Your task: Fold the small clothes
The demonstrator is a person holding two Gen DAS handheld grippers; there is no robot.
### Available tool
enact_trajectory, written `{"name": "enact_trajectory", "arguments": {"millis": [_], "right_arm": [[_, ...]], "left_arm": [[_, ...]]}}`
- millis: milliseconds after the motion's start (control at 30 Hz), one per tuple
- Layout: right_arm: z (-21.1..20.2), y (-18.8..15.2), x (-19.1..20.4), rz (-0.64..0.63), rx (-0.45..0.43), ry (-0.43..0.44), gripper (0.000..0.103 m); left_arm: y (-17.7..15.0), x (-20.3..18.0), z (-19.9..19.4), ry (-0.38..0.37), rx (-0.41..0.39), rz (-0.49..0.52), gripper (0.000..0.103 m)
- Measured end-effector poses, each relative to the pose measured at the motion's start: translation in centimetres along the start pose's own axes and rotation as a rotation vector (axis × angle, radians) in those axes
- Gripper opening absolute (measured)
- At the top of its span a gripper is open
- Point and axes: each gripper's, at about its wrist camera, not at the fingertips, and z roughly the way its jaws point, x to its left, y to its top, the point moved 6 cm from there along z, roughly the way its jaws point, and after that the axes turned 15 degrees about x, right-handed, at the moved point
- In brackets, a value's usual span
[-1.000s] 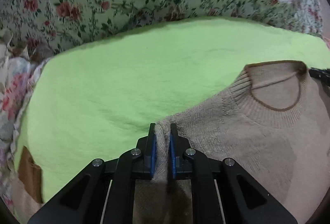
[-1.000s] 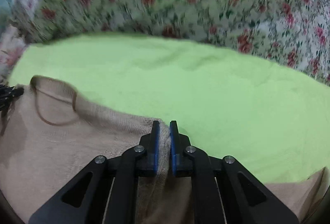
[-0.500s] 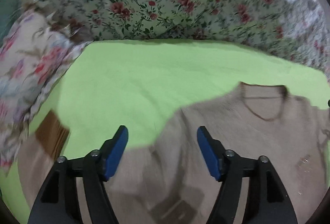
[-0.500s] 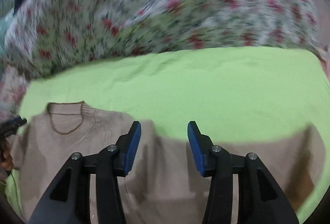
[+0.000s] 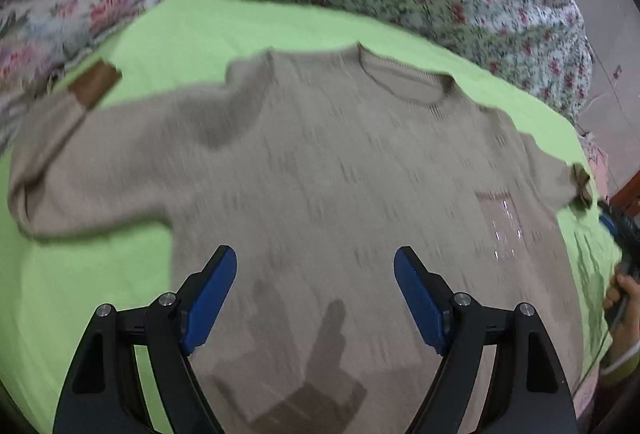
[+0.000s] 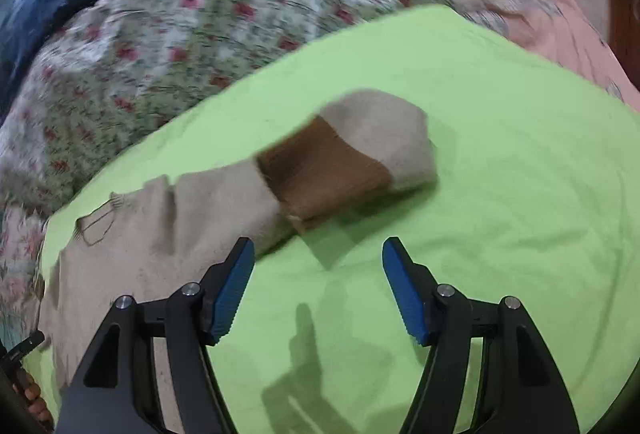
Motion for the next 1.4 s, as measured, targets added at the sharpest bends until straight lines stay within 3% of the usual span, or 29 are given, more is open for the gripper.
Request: {"name": "enact_trajectory", "arguments": {"millis": [100,167,233,267,300,333,367,467,567,733,900,1100,1300,1333,1367,1400], "right_arm": [[0.3,1.5,2.1,-0.116,-0.036,-0.041,0.071],[1.8,2.2,2.6,-0.157,-0.014,-0.068,0.076],[4.1,3.1,1.8,-0.15,0.039,-0.164,0.076],[5.2,3.5,1.0,-0.128,0.068,-0.198,0.067],[5.8,3.7,0.4,-0.103,0.087,-0.195,0.033],[6.2,3.9,-0.3,-0.055,0.117,-0.158,0.017],[6.1,4.0,-0.6,-0.005,0.129,-0.116,0.013],[3.7,3.9,1.8,-0.015,0.087,-0.014,0.012],[1.6,2.9,7.4,-0.082,0.096,0.144,0.012],[0.8,-0.2,20.5,-0.241,0.211,0.46,0.012],[2.6,-4.4,32.6,-0.37,0.361,0.653,0.012],[7.0,-10.5,40.9,-0.441,0.525,0.728,0.012],[11.4,-13.7,43.1,-0.424,0.614,0.707,0.018],[11.8,-13.7,43.3,-0.415,0.623,0.714,0.021],[12.2,-13.9,43.2,-0.401,0.641,0.726,0.031],[12.3,-13.9,43.1,-0.389,0.653,0.732,0.051]], "left_arm": [[-2.0,-0.8,0.7,-0.003,0.035,0.007,0.082],[-2.6,-1.1,1.1,-0.005,0.048,0.017,0.082],[-3.0,-1.3,1.3,0.001,0.061,0.018,0.082],[-3.2,-1.4,1.2,0.003,0.063,0.018,0.082],[-3.4,-1.3,1.0,-0.003,0.063,0.016,0.082],[-3.6,-1.2,0.9,-0.008,0.062,0.015,0.082],[-3.6,-1.2,0.7,-0.012,0.063,0.013,0.082],[-3.9,-0.9,0.4,-0.025,0.062,0.011,0.082],[-4.3,-0.9,0.3,-0.037,0.062,0.017,0.082],[-5.4,-1.0,0.1,-0.071,0.059,0.041,0.082],[-6.3,-0.4,-0.7,-0.105,0.047,0.042,0.082],[-6.4,1.8,-0.8,-0.15,0.057,-0.006,0.083],[-5.7,3.5,-0.2,-0.212,0.076,-0.064,0.083],[-5.5,3.6,-0.1,-0.218,0.074,-0.068,0.083],[-5.2,3.6,0.1,-0.226,0.07,-0.07,0.083],[-4.7,3.5,0.2,-0.235,0.069,-0.073,0.084]]}}
